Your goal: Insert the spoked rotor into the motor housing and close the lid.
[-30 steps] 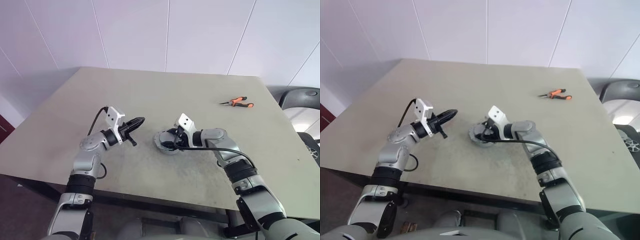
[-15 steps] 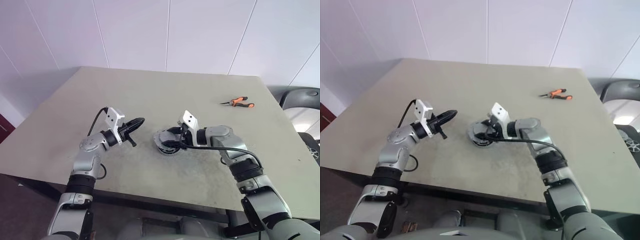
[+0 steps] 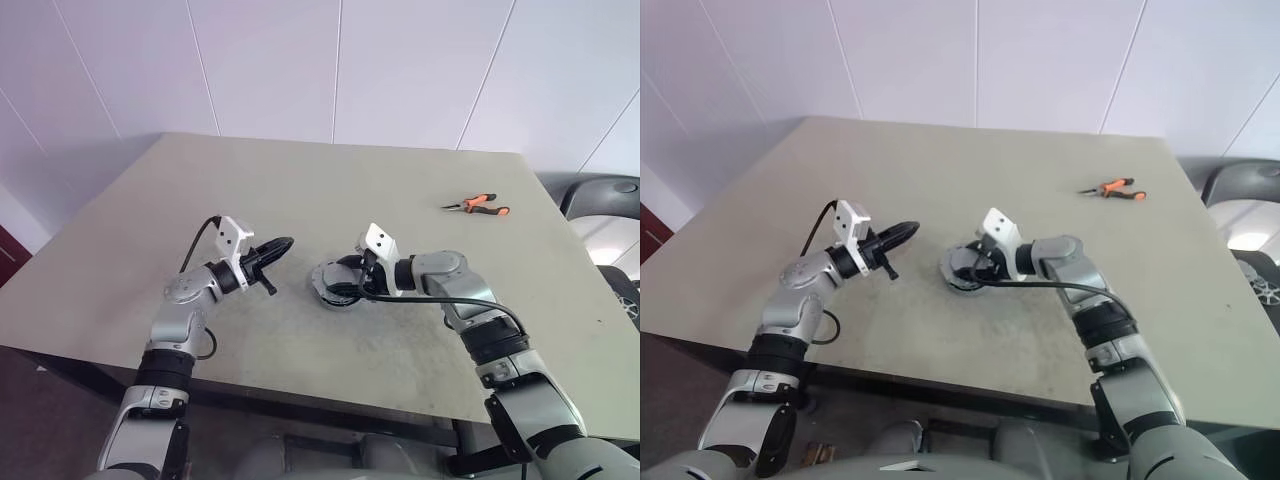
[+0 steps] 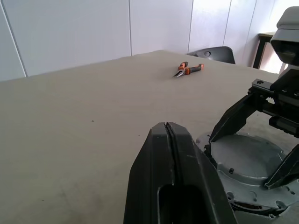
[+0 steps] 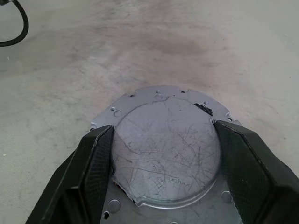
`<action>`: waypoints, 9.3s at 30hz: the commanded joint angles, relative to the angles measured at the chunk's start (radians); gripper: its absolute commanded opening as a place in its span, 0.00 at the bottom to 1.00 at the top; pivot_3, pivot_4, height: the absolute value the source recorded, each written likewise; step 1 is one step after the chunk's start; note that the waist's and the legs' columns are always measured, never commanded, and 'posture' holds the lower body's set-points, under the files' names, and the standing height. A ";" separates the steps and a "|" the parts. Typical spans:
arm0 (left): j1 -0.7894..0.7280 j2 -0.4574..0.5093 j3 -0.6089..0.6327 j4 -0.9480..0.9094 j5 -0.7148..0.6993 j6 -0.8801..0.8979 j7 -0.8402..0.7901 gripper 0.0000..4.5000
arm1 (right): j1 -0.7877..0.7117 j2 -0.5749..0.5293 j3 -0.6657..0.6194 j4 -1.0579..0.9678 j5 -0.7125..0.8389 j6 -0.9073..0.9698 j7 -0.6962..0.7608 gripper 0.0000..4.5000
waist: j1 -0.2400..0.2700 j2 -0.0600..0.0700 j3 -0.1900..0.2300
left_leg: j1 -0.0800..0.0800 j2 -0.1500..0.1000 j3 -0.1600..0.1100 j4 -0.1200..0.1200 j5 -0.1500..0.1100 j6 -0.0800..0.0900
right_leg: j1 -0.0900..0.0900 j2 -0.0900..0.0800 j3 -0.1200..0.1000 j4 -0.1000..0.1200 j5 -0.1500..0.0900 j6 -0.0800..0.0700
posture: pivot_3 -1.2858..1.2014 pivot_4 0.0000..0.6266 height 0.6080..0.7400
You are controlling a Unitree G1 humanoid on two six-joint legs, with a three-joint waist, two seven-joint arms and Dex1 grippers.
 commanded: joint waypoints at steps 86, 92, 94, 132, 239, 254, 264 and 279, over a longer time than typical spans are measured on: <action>-0.018 -0.010 -0.010 0.031 0.013 -0.044 0.013 0.00 | -0.022 0.006 -0.031 0.134 -0.057 -0.122 -0.147 0.67 | -0.001 0.000 0.000 | 0.000 0.000 0.000 0.002 0.000 0.000 | 0.001 0.000 0.000 0.000 -0.001 0.000 | 0.52 0.00 1.00; -0.023 -0.010 -0.009 0.036 0.017 -0.046 0.012 0.00 | 0.009 0.001 -0.011 0.201 -0.077 -0.182 -0.145 0.67 | -0.003 0.000 0.000 | 0.007 0.000 0.000 0.002 -0.001 -0.003 | 0.006 0.000 0.000 -0.001 -0.001 -0.001 | 0.52 0.00 1.00; -0.022 -0.010 -0.008 0.036 0.018 -0.046 0.011 0.00 | 0.013 -0.006 -0.001 0.208 -0.081 -0.188 -0.130 0.67 | -0.003 0.000 0.000 | 0.007 0.000 0.000 0.002 -0.002 -0.004 | 0.006 -0.001 0.000 -0.002 -0.001 -0.001 | 0.52 0.00 1.00; -0.254 -0.194 -0.205 0.466 0.282 -0.112 0.069 0.00 | 0.050 -0.023 0.004 0.158 -0.027 -0.175 0.001 0.67 | 0.011 0.001 -0.001 | 0.003 -0.001 0.001 0.000 0.000 -0.001 | 0.012 -0.003 -0.001 -0.017 0.000 -0.001 | 0.52 0.00 1.00; 0.019 -0.016 -0.002 -0.097 0.036 0.084 0.051 0.00 | -0.011 0.040 -0.025 -0.055 0.026 0.058 -0.184 0.99 | 0.002 0.005 -0.002 | -0.005 0.001 0.001 0.003 -0.001 -0.003 | -0.003 0.001 0.000 -0.001 0.001 -0.002 | 0.52 0.00 1.00; 0.010 -0.026 -0.018 -0.086 0.044 0.076 0.058 0.00 | 0.027 0.062 0.016 -0.054 -0.008 0.091 -0.187 0.90 | -0.001 0.005 -0.002 | -0.005 0.001 0.001 0.003 -0.001 -0.003 | -0.003 0.001 0.000 0.000 0.001 -0.002 | 0.52 0.00 1.00; 0.006 -0.028 -0.024 -0.079 0.047 0.069 0.064 0.00 | 0.016 0.051 -0.004 -0.034 -0.004 0.073 -0.179 0.67 | -0.001 0.005 -0.002 | -0.004 0.001 0.001 0.002 -0.001 -0.003 | -0.003 0.001 0.000 0.000 0.001 -0.002 | 0.52 0.00 1.00; 0.007 -0.031 -0.039 -0.074 0.044 0.065 0.069 0.00 | -0.018 -0.004 -0.038 -0.052 0.017 0.047 -0.121 0.67 | 0.000 0.005 -0.002 | -0.004 0.001 0.001 0.003 -0.001 -0.003 | -0.003 0.001 0.000 0.000 0.000 -0.001 | 0.52 0.00 1.00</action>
